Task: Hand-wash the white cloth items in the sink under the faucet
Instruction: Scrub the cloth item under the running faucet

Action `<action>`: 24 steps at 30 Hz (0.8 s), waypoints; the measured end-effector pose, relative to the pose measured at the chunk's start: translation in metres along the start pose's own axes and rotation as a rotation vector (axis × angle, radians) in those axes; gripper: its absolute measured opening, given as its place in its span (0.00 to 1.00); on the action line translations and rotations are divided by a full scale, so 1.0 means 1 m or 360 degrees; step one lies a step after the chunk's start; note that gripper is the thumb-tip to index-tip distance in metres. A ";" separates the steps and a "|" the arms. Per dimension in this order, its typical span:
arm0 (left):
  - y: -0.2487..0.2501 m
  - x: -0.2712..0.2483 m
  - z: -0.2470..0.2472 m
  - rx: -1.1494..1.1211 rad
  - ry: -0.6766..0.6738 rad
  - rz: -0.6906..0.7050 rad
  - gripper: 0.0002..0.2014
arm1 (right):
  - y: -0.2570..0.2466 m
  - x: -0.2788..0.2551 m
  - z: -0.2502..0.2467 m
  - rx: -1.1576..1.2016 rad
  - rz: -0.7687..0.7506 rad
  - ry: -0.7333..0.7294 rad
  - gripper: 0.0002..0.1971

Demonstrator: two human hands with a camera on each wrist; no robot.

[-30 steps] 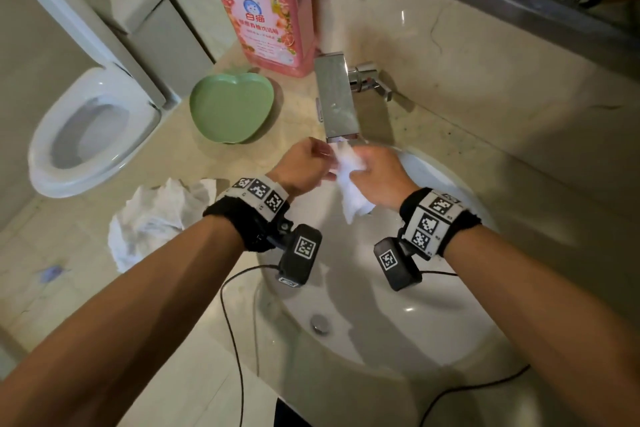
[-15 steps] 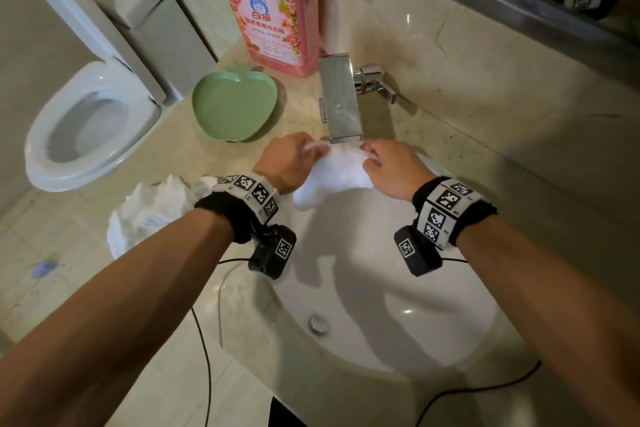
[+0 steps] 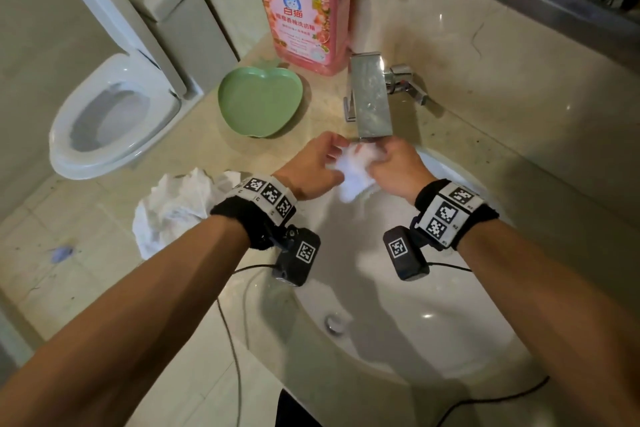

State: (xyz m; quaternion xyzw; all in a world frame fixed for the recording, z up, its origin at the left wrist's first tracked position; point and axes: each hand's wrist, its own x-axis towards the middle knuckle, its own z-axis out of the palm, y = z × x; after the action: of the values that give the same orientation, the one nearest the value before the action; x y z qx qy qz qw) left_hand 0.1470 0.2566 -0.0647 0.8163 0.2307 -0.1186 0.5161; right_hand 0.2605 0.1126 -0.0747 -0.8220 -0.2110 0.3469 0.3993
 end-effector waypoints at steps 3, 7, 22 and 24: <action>-0.006 0.007 0.003 0.0173 -0.0205 0.0196 0.43 | 0.001 -0.006 -0.012 0.0089 -0.0071 -0.0071 0.20; -0.003 0.028 0.015 0.0071 -0.0259 0.0227 0.41 | 0.003 -0.016 -0.027 0.0322 -0.0054 -0.0108 0.23; 0.020 0.040 0.025 0.1270 0.0112 0.0493 0.22 | 0.003 -0.011 -0.037 0.0319 0.0414 -0.0429 0.28; 0.023 0.039 0.021 0.1299 0.0131 0.0487 0.23 | 0.002 -0.006 -0.027 0.0095 0.0373 -0.0542 0.24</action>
State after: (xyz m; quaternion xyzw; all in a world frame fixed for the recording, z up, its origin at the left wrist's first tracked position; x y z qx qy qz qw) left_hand 0.1938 0.2395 -0.0724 0.9822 0.0615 -0.0895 0.1532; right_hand 0.2765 0.0940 -0.0621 -0.7582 -0.1680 0.5310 0.3390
